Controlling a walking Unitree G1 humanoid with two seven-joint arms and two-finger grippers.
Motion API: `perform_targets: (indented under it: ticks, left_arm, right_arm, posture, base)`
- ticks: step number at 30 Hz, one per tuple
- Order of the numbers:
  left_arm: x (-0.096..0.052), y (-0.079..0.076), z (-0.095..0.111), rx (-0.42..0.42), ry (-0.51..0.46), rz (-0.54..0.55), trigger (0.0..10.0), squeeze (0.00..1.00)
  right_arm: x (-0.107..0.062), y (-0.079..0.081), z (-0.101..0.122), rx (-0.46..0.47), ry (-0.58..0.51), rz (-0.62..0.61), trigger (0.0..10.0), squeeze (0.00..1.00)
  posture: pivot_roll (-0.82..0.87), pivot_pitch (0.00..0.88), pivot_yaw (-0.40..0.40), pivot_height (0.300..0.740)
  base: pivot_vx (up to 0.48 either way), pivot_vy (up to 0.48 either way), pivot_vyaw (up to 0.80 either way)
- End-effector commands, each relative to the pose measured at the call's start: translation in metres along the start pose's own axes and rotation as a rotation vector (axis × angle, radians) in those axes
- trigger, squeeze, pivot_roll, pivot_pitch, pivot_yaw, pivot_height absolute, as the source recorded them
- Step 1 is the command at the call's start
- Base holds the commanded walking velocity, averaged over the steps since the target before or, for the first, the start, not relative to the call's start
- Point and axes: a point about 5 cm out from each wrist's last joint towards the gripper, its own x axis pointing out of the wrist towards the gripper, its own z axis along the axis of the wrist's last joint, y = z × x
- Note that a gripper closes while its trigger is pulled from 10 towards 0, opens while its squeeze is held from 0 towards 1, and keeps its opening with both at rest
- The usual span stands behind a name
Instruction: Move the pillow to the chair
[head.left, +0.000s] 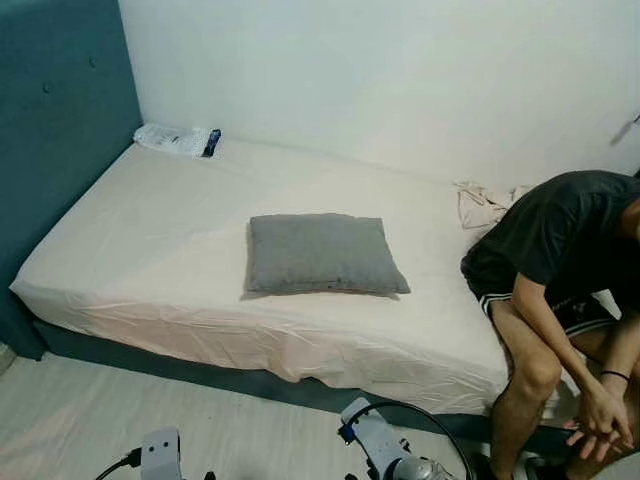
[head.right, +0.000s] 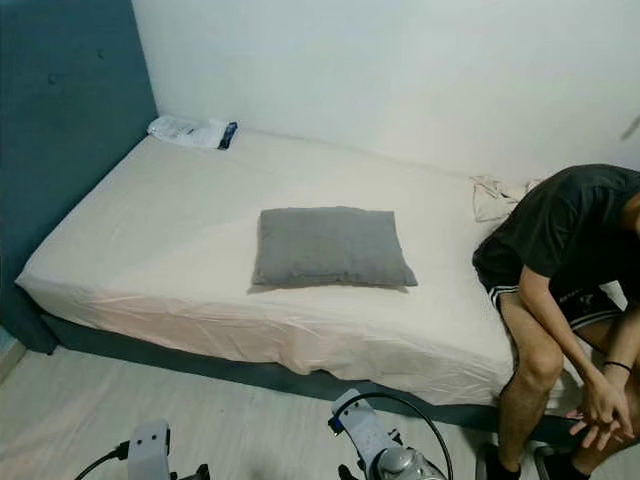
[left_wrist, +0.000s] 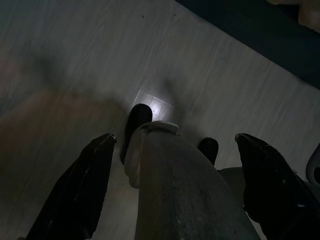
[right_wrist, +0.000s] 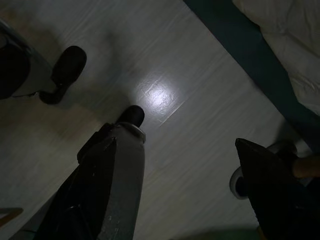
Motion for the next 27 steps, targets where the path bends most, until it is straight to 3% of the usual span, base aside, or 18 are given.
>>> perform_targets:
  ticks: [1, 11, 27]
  left_arm:
    - [-0.0027, -0.0027, -0.0121, -0.002, 0.037, -0.005, 10.0, 0.0]
    - [-0.0029, -0.0039, -0.012, 0.004, 0.028, -0.007, 10.0, 0.0]
    - [-0.0012, -0.0111, -0.0087, 0.032, 0.025, -0.049, 10.0, 0.0]
  right_arm:
    - [-0.0005, 0.0008, -0.0073, 0.009, 0.025, -0.004, 10.0, 0.0]
    - [-0.001, -0.0012, -0.0076, 0.024, 0.015, -0.011, 10.0, 0.0]
    - [-0.0018, -0.0049, -0.0076, 0.041, 0.006, -0.03, 10.0, 0.0]
  posture:
    - [0.11, 0.042, -0.146, 0.74]
    - [0.11, 0.047, -0.148, 0.74]
    - [0.07, 0.046, -0.142, 0.74]
  base:
    - [0.0, 0.0, 0.0]
    - [0.0, 0.0, 0.0]
    - [0.324, 0.0, 0.0]
